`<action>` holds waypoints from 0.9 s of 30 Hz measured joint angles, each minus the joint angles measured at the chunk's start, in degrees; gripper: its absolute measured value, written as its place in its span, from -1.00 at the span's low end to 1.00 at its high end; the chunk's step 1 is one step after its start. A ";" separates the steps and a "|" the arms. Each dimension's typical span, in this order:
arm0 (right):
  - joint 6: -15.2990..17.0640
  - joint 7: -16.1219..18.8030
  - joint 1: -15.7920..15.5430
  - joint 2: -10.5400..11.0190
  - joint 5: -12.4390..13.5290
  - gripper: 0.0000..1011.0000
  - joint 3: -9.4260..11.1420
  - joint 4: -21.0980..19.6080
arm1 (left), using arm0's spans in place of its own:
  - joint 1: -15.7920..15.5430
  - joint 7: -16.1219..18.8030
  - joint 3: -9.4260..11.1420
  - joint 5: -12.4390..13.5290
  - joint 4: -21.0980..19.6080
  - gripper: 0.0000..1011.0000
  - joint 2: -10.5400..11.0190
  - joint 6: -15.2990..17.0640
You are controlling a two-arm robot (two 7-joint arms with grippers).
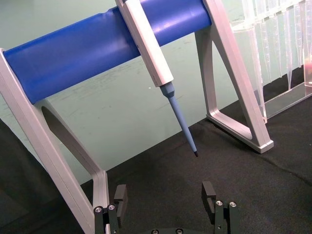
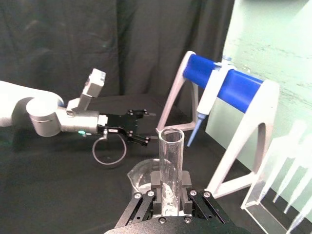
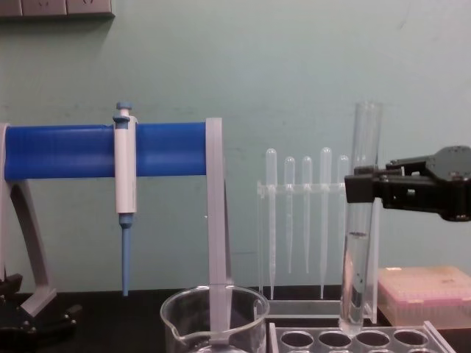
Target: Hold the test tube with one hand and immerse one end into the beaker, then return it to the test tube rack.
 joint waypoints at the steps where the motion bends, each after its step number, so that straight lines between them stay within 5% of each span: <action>1: 0.00 0.00 0.00 0.00 0.00 -0.55 0.00 0.00 | 0.00 0.00 0.00 0.00 0.00 0.98 0.00 0.00; 27: -3.36 0.88 -0.68 -6.23 -3.54 -0.55 1.45 7.97 | 0.00 0.00 0.00 0.00 0.00 0.98 0.00 0.00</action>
